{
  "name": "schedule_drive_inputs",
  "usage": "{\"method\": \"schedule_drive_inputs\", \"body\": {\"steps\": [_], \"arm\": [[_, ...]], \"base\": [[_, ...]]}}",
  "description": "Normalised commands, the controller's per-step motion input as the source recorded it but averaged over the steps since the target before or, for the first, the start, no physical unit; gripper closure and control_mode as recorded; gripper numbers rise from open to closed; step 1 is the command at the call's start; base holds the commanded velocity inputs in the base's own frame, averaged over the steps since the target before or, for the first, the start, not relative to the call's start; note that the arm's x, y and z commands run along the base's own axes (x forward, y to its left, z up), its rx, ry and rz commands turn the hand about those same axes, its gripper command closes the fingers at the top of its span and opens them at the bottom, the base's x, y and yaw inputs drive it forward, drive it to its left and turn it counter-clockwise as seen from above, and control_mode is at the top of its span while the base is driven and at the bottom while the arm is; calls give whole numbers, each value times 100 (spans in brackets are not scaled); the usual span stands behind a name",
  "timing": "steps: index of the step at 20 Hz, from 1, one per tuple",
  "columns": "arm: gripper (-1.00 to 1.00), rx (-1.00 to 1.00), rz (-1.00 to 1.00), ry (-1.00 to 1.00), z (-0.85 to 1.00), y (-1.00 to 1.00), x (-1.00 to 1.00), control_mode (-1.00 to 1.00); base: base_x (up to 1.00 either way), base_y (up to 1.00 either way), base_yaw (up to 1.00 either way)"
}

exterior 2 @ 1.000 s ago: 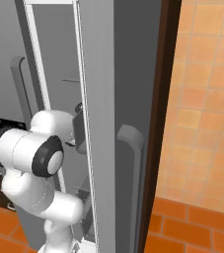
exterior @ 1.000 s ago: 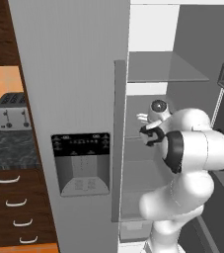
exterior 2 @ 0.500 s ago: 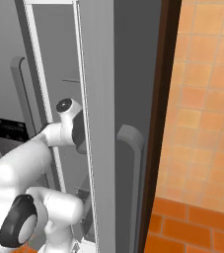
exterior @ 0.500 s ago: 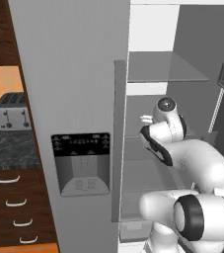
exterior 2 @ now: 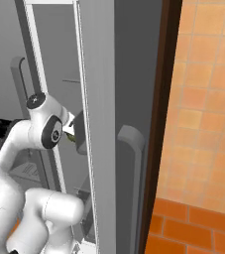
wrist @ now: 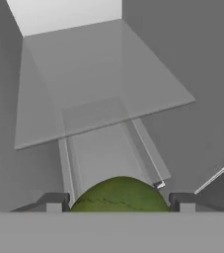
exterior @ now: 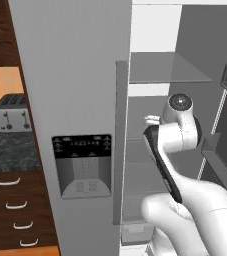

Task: Place one lime and one fish in each tupperware on the nearby counter, to pack two identical lunches.

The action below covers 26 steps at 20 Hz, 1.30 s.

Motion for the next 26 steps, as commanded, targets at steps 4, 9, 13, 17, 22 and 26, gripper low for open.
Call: {"method": "schedule_drive_inputs", "body": {"steps": [4,9,13,17,22,26], "arm": [[100,3,7,0,51,48,-100,-100],[100,3,8,0,35,47,-100,-100],[100,0,3,1,0,14,-75,-100],[100,1,0,0,0,0,-2,-100],[100,1,0,-6,-1,13,-23,100],[100,0,0,0,0,0,0,100]], "base": [[0,0,0],[0,0,0],[0,0,0],[0,0,0],[-16,19,0],[-37,100,-5]]}}
